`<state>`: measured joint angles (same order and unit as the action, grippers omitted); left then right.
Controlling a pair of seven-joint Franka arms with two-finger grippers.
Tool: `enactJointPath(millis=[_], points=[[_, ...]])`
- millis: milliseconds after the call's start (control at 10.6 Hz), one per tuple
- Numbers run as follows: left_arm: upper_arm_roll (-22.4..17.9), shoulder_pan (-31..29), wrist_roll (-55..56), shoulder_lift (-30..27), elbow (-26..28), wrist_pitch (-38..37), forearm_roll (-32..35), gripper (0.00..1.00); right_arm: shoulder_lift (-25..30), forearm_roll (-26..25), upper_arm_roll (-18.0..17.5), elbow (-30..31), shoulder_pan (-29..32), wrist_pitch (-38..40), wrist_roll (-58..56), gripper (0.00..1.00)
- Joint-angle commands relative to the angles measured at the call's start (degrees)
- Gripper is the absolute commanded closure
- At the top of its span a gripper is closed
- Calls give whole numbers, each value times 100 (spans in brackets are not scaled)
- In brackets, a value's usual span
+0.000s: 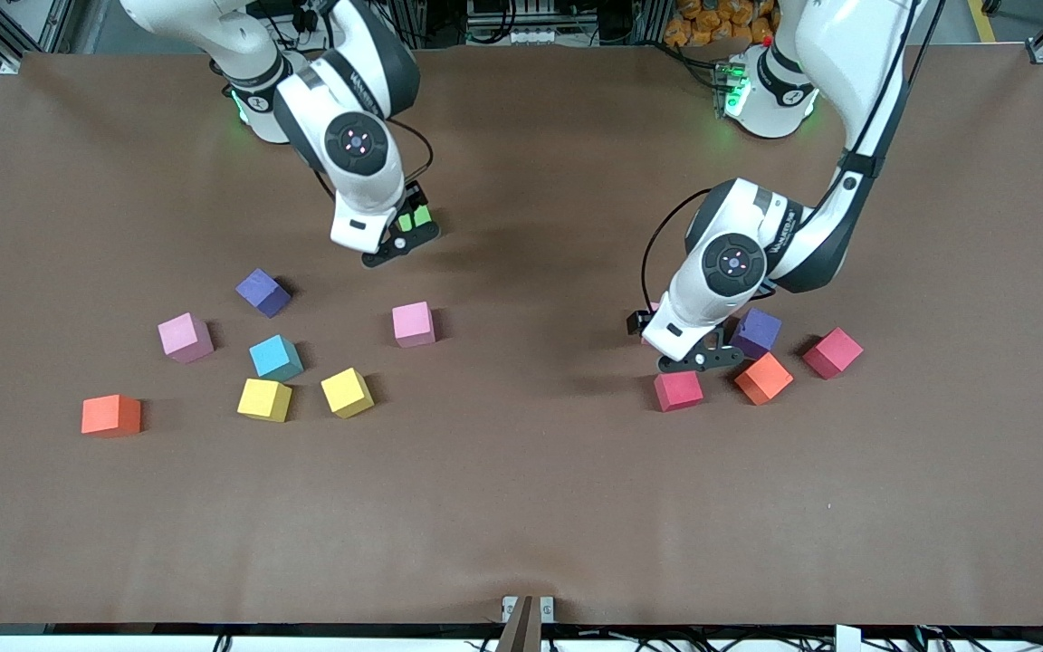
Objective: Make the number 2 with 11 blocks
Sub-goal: 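Reach the right gripper to the green block while the left gripper reaches pink, then grasp and lift the green and pink blocks with both grippers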
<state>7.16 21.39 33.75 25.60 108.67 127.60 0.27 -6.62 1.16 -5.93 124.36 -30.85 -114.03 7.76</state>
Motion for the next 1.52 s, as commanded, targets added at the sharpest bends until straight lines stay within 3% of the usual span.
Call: enactJointPath(millis=[0, 379, 663, 758, 947, 1042, 1231, 1420], points=[[-22, 84, -26, 67, 181, 221, 305, 0, 142, 427, -31, 622, 18, -461, -142, 0], [31, 85, -114, 235, 338, 475, 368, 0, 196, 946, -31, 1397, -359, -1532, -178, 0], [40, 76, -246, 305, 655, 1003, 570, 0, 64, 1106, -22, 1539, -641, -1965, -116, 0], [40, 76, -246, 349, 647, 1012, 631, 12, 12, 1106, -22, 1547, -667, -2035, -125, 0], [83, 76, -237, 341, 664, 1021, 632, 66, -111, 1106, -22, 1713, -711, -2420, -125, 0], [110, 76, -116, 332, 690, 1013, 614, 84, -190, 1106, -22, 1793, -711, -2622, -134, 0], [433, 76, 496, 131, 909, 925, 553, 84, -305, 1106, -22, 1802, -711, -2765, -125, 0], [1038, 76, 1629, 86, 893, 776, 553, 84, -375, 1106, -22, 1811, -711, -2765, -125, 0]])
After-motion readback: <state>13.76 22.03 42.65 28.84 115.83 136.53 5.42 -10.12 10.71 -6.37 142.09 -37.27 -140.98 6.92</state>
